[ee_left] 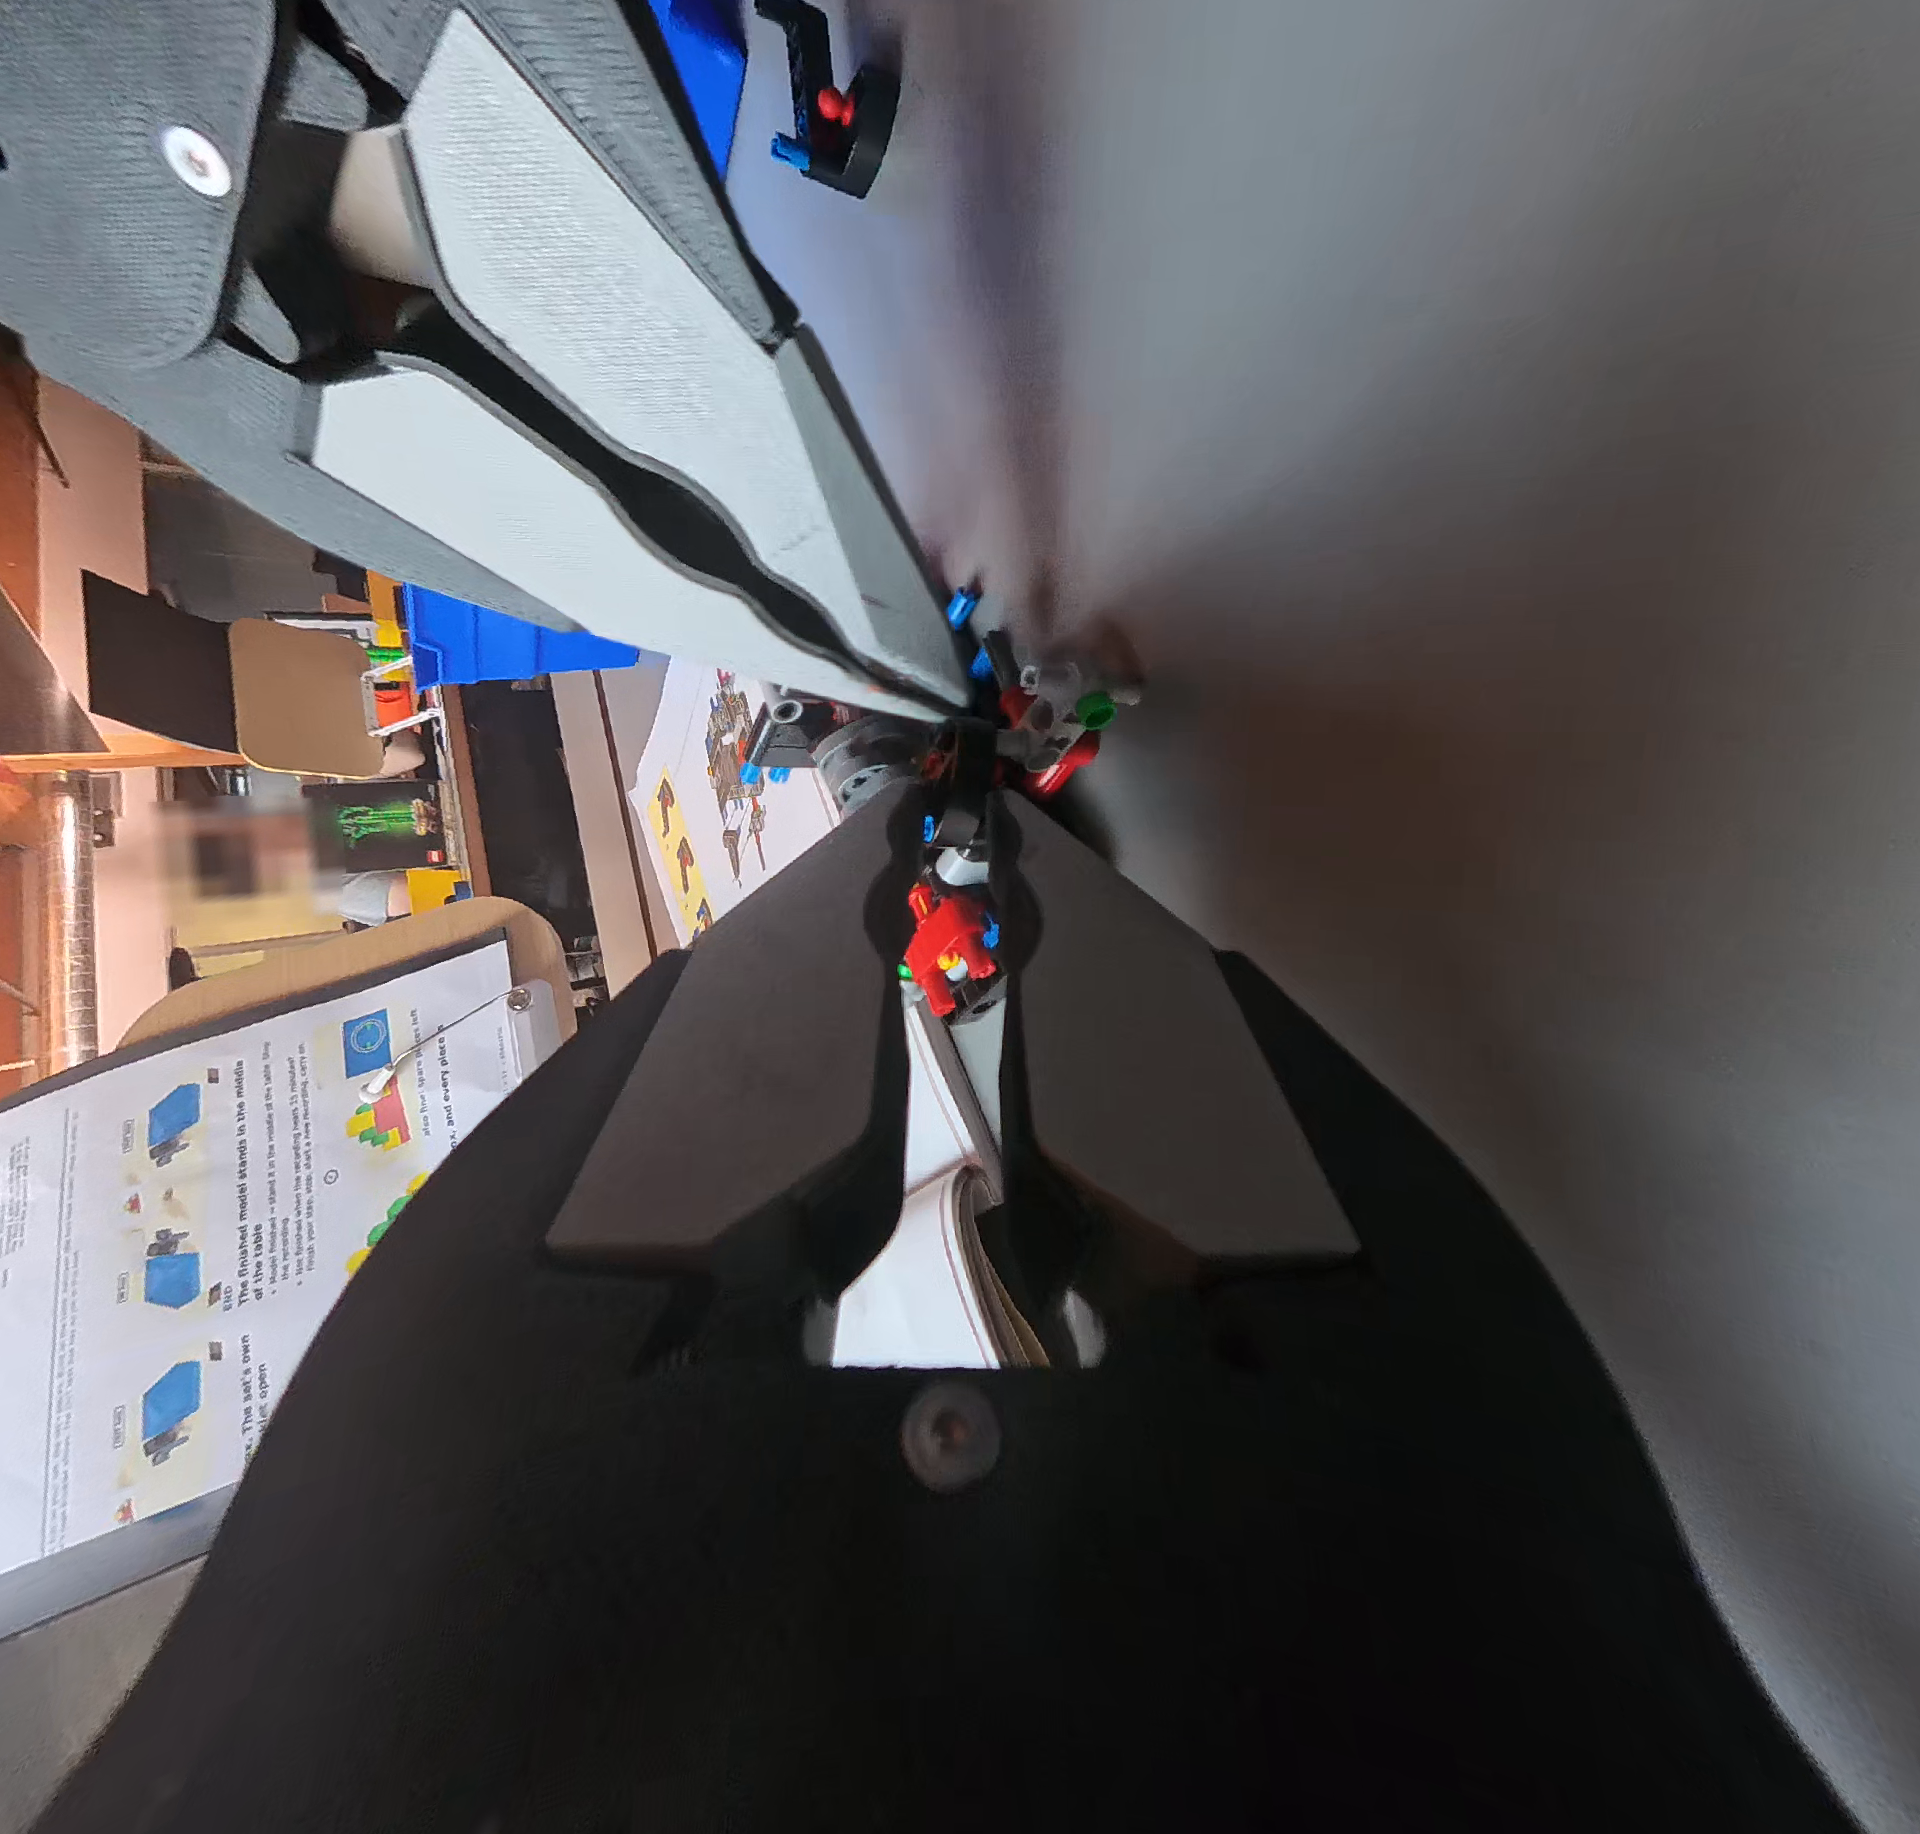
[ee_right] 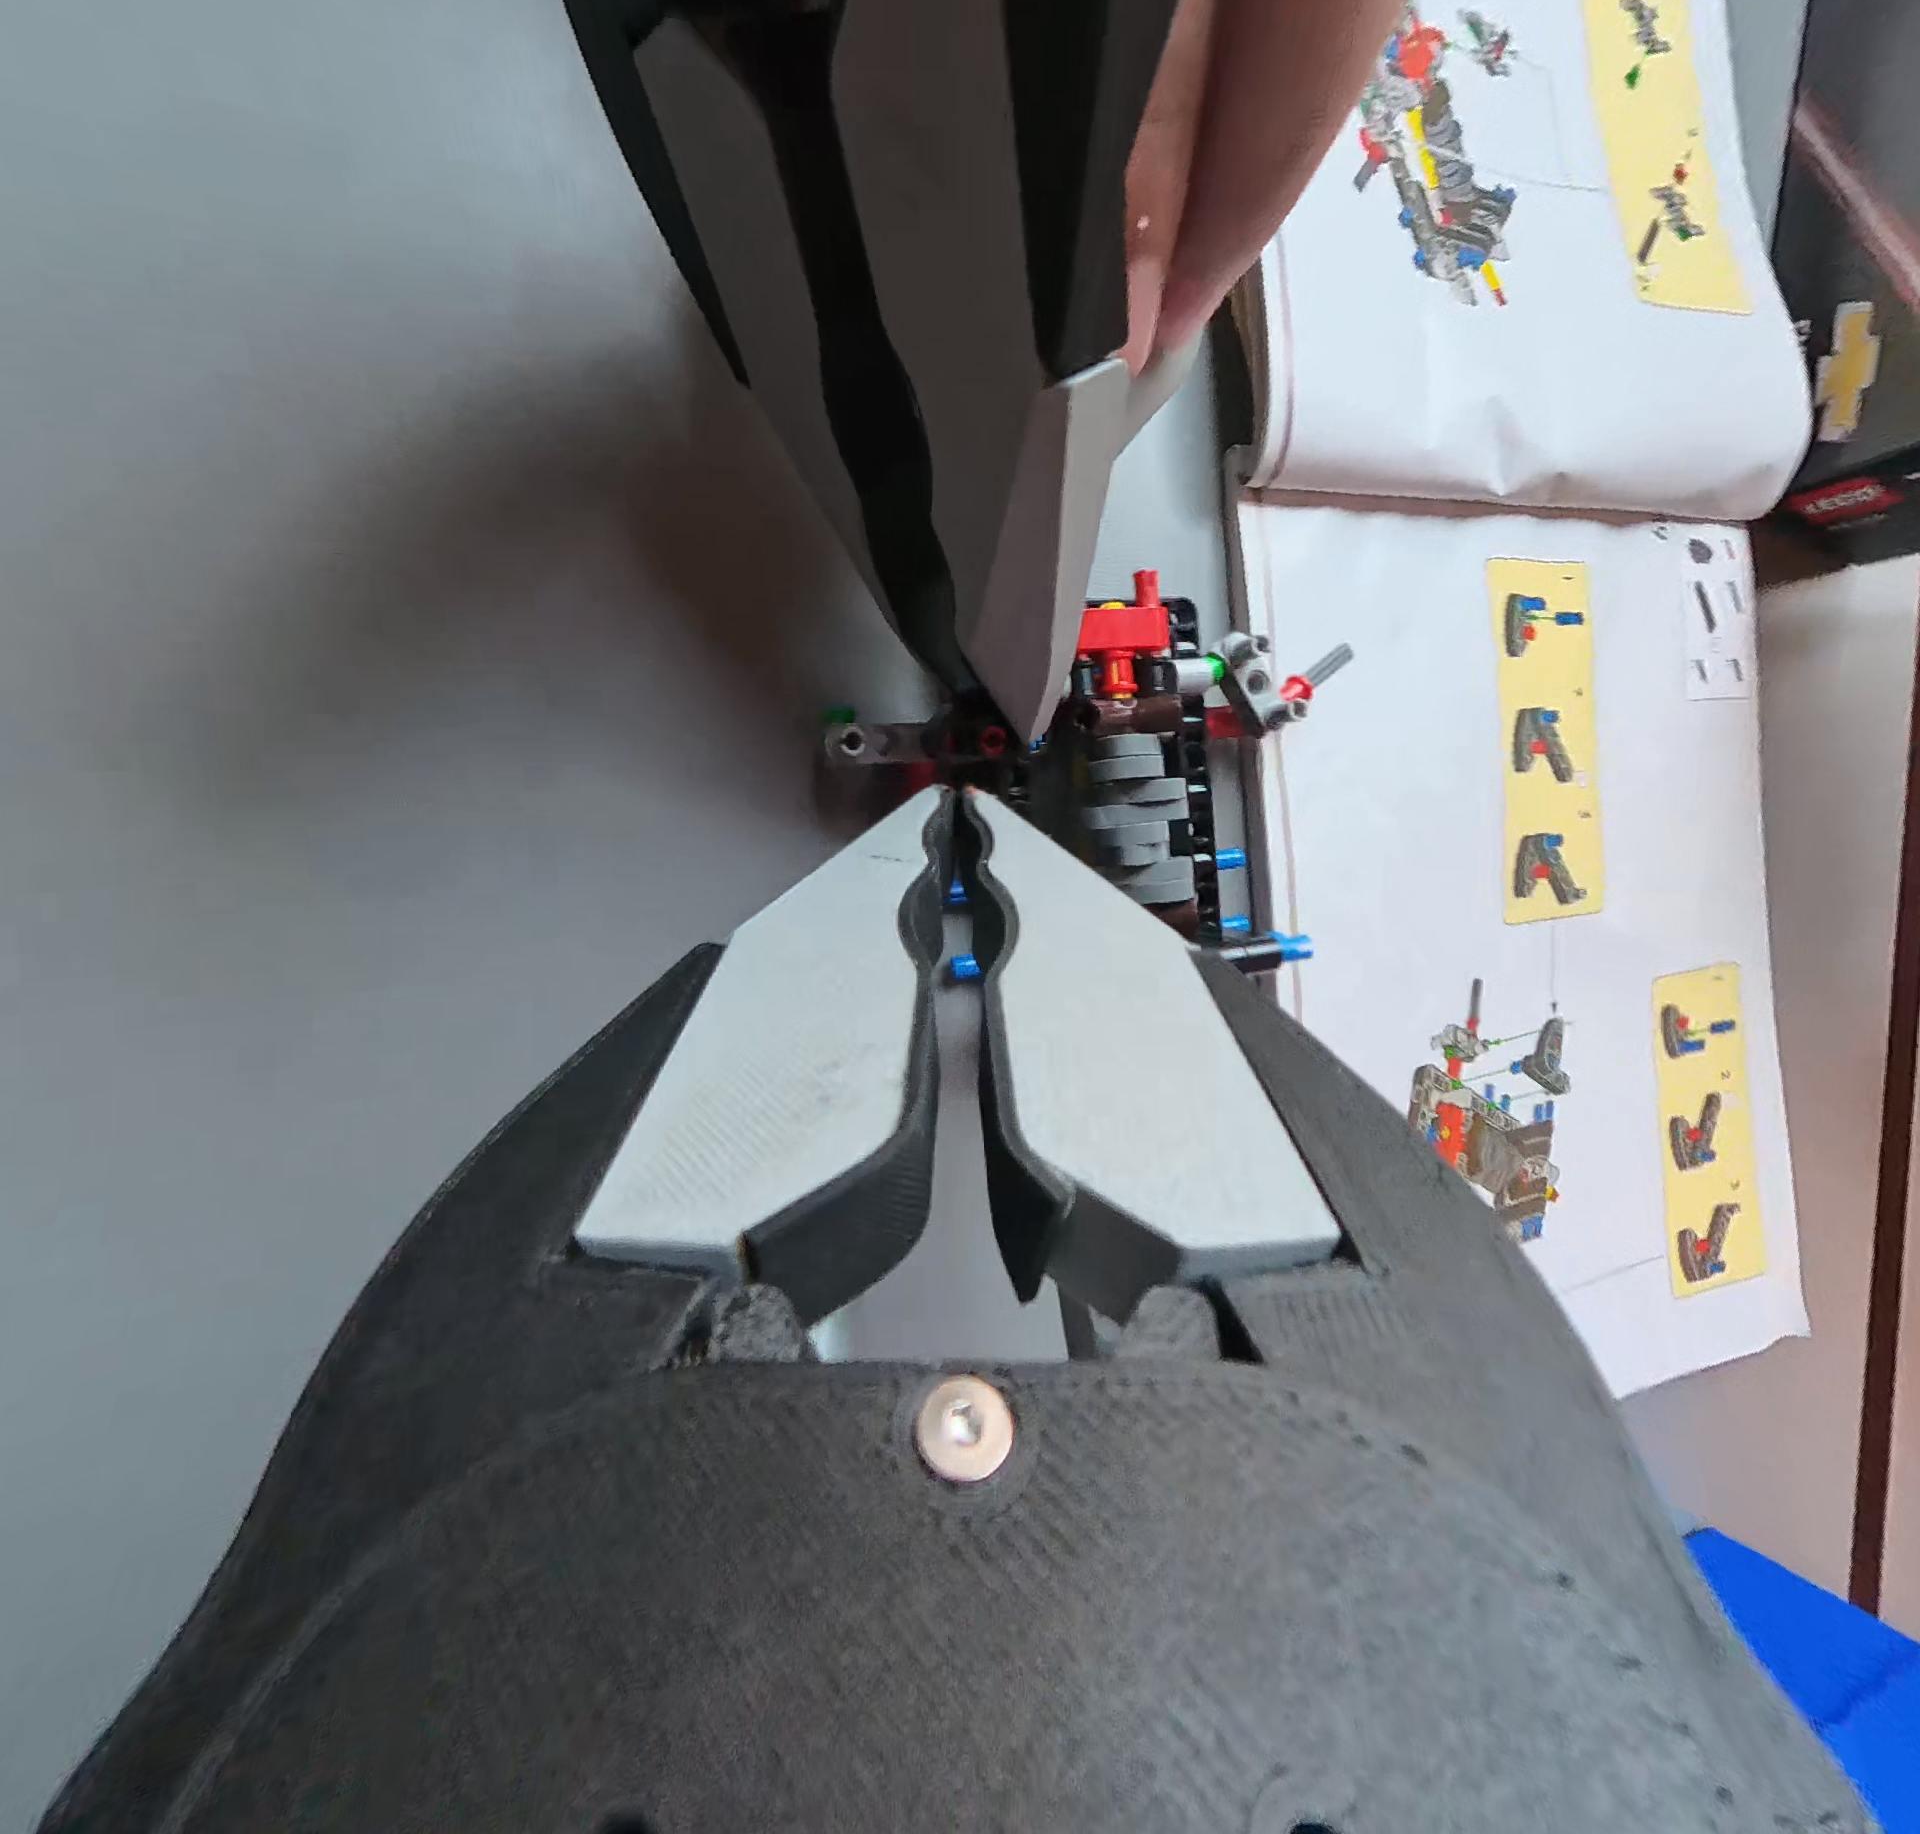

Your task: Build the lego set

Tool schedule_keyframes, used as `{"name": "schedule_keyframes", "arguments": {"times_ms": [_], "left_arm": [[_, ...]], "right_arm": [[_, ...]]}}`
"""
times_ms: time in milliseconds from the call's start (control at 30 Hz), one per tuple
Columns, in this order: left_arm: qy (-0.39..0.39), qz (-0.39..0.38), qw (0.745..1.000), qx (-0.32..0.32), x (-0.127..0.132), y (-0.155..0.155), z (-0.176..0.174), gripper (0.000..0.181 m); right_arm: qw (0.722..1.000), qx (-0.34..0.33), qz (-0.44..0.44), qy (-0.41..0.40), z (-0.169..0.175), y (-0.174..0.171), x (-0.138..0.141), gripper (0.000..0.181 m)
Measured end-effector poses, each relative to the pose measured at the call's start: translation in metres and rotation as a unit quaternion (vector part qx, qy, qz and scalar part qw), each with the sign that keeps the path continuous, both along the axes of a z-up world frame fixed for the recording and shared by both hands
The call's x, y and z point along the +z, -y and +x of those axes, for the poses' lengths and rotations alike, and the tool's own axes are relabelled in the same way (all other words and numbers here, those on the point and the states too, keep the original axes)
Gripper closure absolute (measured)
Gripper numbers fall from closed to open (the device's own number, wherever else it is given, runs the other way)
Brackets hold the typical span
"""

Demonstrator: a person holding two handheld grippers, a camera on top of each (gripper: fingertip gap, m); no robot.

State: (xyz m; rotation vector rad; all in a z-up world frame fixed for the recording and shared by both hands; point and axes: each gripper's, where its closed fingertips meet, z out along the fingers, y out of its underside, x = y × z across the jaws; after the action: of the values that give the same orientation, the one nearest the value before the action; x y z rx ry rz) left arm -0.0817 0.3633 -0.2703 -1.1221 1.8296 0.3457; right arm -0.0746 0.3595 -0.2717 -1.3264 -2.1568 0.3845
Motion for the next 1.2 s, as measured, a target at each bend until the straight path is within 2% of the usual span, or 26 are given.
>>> {"name": "schedule_keyframes", "arguments": {"times_ms": [33, 100, 200, 267, 433, 533, 700, 833, 933, 1000, 1100, 1200], "left_arm": [[0.005, 0.000, 1.000, -0.001, 0.000, 0.000, 0.000, 0.173], [0.014, 0.003, 1.000, -0.002, 0.000, 0.000, 0.000, 0.173], [0.015, 0.011, 1.000, -0.004, 0.000, 0.000, 0.000, 0.173], [0.017, 0.013, 1.000, -0.005, 0.000, 0.000, 0.000, 0.173], [0.025, 0.023, 0.999, -0.001, 0.000, 0.000, 0.000, 0.173], [0.022, 0.035, 0.999, -0.002, 0.000, 0.000, 0.000, 0.173], [0.022, 0.057, 0.998, 0.002, 0.000, 0.001, -0.002, 0.173], [0.044, 0.056, 0.997, 0.012, 0.000, 0.001, -0.002, 0.173], [0.040, 0.085, 0.995, 0.016, -0.001, 0.002, -0.002, 0.174], [0.050, 0.084, 0.995, 0.016, -0.001, 0.002, -0.002, 0.174], [0.061, 0.070, 0.996, 0.016, -0.001, 0.001, -0.002, 0.173], [0.062, 0.077, 0.995, 0.020, -0.001, 0.001, -0.001, 0.174]], "right_arm": [[1.000, 0.008, 0.003, 0.004, 0.000, 0.001, -0.002, 0.181], [1.000, 0.015, 0.018, -0.012, -0.003, 0.000, 0.003, 0.181], [0.999, 0.019, -0.020, -0.026, -0.007, 0.006, 0.009, 0.181], [0.999, 0.019, -0.048, -0.017, -0.009, 0.011, 0.008, 0.181], [0.998, 0.023, -0.038, 0.032, -0.008, 0.010, 0.006, 0.181], [0.995, 0.009, -0.089, 0.042, -0.008, 0.010, 0.006, 0.181], [0.997, 0.016, -0.041, 0.061, -0.010, 0.010, 0.006, 0.181], [0.996, 0.021, -0.054, 0.074, -0.010, 0.011, 0.005, 0.181], [0.995, 0.035, -0.040, 0.079, -0.010, 0.012, 0.003, 0.181], [0.996, 0.040, -0.036, 0.075, -0.010, 0.012, 0.003, 0.181], [0.993, 0.028, -0.104, 0.058, -0.010, 0.014, 0.004, 0.181], [0.991, 0.010, -0.136, -0.006, -0.012, 0.009, 0.018, 0.181]]}}
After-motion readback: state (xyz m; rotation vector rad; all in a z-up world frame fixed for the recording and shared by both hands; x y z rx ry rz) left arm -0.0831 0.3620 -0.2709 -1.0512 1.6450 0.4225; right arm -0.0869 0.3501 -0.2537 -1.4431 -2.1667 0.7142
